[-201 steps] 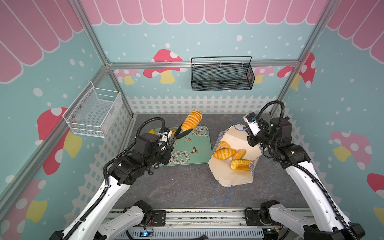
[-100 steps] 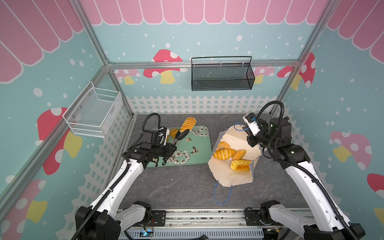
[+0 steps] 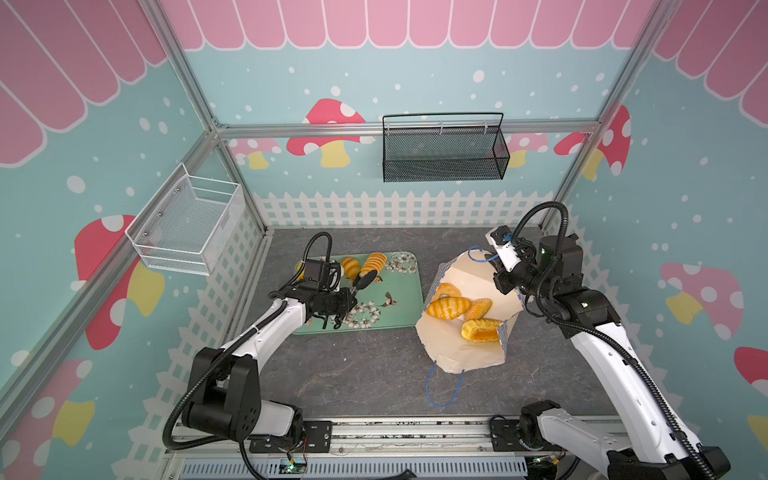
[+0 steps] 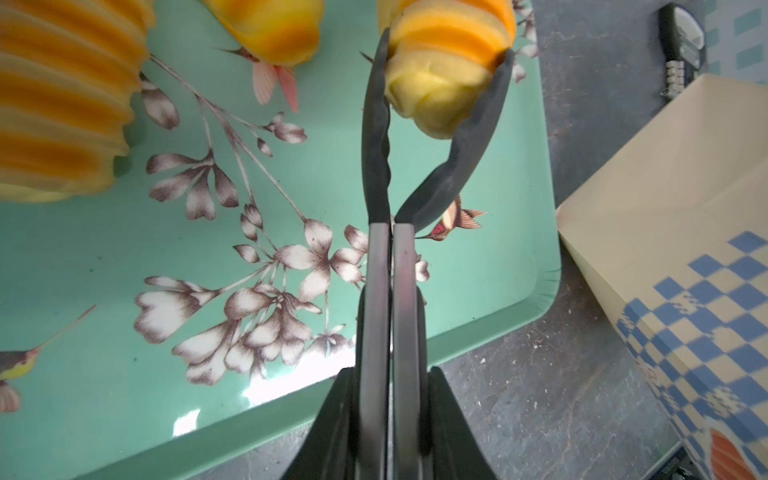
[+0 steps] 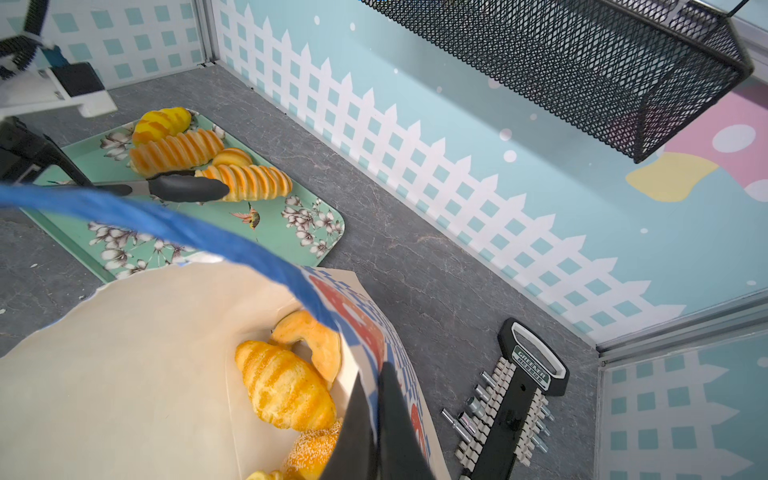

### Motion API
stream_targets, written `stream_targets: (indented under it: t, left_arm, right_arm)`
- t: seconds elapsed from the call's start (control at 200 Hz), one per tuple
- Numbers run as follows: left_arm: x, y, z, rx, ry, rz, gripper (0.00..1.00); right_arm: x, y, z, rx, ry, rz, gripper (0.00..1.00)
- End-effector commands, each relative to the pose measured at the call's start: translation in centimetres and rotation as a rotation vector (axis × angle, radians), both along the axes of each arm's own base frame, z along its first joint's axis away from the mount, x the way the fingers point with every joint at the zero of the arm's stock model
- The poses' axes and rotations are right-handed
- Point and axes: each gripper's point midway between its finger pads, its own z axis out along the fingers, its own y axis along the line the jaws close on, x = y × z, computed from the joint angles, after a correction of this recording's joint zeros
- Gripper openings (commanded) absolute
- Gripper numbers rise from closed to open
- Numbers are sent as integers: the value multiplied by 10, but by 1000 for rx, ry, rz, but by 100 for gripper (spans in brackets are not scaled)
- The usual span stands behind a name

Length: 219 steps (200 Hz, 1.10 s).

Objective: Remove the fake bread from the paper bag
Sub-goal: 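Lower the striped bread onto the tray beside the others and open the tongs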

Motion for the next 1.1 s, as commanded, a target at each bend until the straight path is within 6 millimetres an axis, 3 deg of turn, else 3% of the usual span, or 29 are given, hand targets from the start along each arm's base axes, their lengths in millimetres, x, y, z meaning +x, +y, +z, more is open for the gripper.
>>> stream_targets:
  t: [0.0, 0.36, 0.58, 0.775, 0.971, 1.091]
  left_arm:
    - [27, 1, 11, 1, -75, 35, 0]
    - [39, 3, -5, 70, -78, 38, 0]
    - [32, 14, -23, 167, -21, 67, 0]
    - [21, 17, -28, 197, 25, 58, 16]
    - [16, 19, -17, 203, 20, 56, 34]
    - [12, 18, -13, 205, 32, 40, 39]
  right_arm:
    - [0, 5, 15, 29, -50, 20, 0]
    - [0, 5, 14, 27, -45, 16, 0]
    - [-1, 2, 12, 16, -44, 8, 0]
    - [1, 3, 12, 14, -44, 10, 0]
    - [2, 4, 13, 20, -45, 14, 0]
    - [1, 4, 13, 21, -45, 14, 0]
